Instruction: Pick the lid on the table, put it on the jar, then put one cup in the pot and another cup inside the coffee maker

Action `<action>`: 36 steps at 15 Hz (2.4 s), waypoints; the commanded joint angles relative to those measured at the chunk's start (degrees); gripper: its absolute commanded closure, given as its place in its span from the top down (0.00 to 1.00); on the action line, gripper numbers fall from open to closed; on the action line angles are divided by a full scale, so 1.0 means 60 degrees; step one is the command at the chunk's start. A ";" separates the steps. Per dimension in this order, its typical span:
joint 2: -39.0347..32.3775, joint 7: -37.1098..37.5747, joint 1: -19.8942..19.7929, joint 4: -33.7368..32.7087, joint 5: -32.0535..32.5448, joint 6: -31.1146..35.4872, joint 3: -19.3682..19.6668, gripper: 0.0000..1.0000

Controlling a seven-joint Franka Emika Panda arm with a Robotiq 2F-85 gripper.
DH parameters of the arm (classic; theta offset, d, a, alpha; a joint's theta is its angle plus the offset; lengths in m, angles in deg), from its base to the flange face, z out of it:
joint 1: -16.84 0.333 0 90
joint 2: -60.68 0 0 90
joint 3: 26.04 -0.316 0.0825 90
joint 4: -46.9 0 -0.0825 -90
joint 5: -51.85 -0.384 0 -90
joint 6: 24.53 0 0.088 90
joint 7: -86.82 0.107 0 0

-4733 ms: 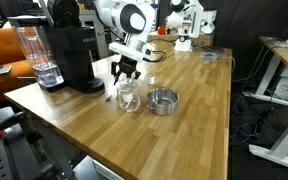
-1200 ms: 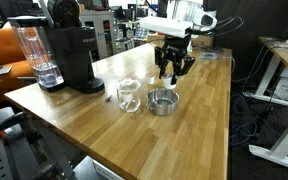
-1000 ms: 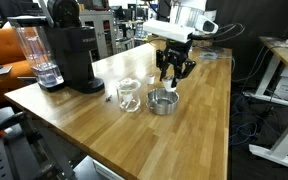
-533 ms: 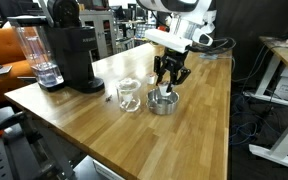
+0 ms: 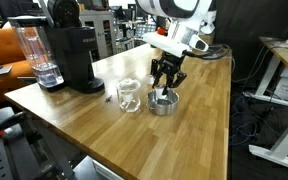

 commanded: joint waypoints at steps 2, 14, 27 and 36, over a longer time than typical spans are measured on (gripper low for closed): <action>-0.0057 -0.0156 -0.0236 -0.0236 -0.0252 -0.0436 -0.0182 0.48; -0.0034 -0.0121 -0.0250 -0.0312 -0.0210 -0.0654 -0.0136 1.00; 0.0097 0.0086 0.0097 -0.0177 0.0168 -0.0294 -0.0012 1.00; -0.0042 0.0397 0.0908 -0.1049 0.1582 -0.0220 -0.0007 1.00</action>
